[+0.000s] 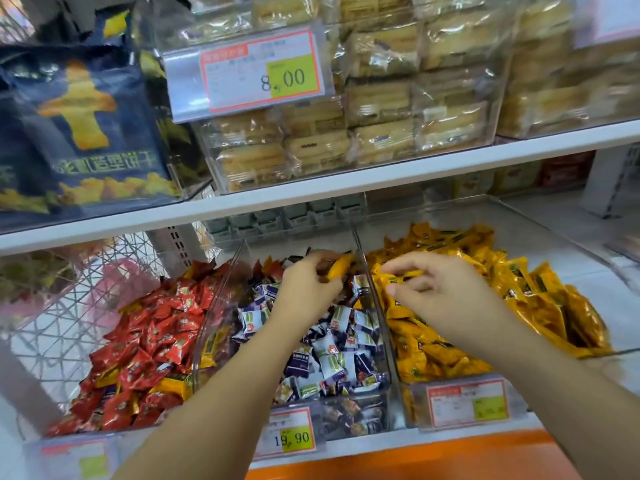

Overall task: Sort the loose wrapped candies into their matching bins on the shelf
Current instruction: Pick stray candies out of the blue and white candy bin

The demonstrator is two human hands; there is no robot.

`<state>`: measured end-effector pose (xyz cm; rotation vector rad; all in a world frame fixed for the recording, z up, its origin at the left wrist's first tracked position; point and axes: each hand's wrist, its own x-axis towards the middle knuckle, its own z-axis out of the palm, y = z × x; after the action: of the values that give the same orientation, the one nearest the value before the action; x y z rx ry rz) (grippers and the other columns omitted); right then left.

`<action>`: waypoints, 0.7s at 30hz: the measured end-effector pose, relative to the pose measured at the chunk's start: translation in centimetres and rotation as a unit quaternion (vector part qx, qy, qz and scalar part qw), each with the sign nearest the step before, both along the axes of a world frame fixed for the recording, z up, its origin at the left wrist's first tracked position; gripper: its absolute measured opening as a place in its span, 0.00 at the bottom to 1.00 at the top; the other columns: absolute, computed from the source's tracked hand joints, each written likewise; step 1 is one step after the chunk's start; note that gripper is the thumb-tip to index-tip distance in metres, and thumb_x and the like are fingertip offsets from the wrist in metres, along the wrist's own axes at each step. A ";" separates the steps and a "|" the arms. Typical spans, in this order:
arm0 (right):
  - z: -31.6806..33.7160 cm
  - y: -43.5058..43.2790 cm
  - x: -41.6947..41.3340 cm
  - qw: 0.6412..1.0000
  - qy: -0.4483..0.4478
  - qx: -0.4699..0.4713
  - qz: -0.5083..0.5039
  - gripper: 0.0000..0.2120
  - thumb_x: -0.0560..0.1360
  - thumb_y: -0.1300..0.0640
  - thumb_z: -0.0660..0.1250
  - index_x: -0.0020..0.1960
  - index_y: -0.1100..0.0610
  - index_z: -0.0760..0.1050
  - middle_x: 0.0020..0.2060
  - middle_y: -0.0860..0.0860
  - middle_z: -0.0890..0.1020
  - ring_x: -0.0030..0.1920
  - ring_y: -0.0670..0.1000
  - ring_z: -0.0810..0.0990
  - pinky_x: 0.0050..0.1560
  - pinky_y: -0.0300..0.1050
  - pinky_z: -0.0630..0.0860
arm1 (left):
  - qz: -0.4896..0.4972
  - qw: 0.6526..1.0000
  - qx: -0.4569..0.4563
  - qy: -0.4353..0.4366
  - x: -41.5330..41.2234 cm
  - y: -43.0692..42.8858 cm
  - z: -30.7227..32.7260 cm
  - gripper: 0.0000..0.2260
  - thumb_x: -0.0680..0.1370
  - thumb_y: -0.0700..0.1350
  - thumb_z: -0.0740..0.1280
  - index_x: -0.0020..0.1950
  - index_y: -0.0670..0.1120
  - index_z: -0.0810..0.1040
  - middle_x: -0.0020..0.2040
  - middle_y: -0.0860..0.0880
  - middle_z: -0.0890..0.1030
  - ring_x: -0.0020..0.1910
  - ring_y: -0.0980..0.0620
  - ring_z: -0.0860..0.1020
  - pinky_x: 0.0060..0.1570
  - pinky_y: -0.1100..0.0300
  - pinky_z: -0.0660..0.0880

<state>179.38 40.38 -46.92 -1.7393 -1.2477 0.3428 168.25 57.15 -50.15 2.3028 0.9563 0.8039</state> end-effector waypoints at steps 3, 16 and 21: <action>0.4 -0.3 0.9 0.993 0.017 0.084 -0.078 0.08 0.76 0.58 0.66 0.52 0.48 0.78 0.38 0.42 0.79 0.28 0.30 0.73 0.27 0.25 0.67 | -0.017 0.992 0.032 -0.120 0.1 -1.9 2.2 0.13 0.76 0.45 0.68 0.60 0.54 0.76 0.49 0.59 0.79 0.42 0.67 0.77 0.40 0.75 0.71; -0.8 1.4 0.0 0.999 -0.003 0.022 -0.022 0.12 0.77 0.58 0.65 0.57 0.47 0.78 0.42 0.38 0.78 0.45 0.37 0.78 0.48 0.29 0.72 | -0.099 0.987 -0.003 0.130 2.0 1.3 0.5 0.18 0.78 0.43 0.65 0.68 0.50 0.71 0.64 0.50 0.77 0.62 0.50 0.75 0.60 0.59 0.72; -1.3 2.0 -0.3 1.000 -0.004 0.001 -0.004 0.11 0.76 0.56 0.66 0.57 0.46 0.78 0.42 0.41 0.80 0.46 0.39 0.79 0.50 0.37 0.76 | -0.108 0.979 0.032 0.172 2.1 1.3 -0.1 0.19 0.76 0.46 0.69 0.67 0.47 0.73 0.59 0.49 0.78 0.54 0.53 0.76 0.42 0.72 0.66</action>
<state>179.05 42.38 -48.24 -1.7457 -1.2456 0.3298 170.36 58.48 -50.30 2.6013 0.8070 0.3561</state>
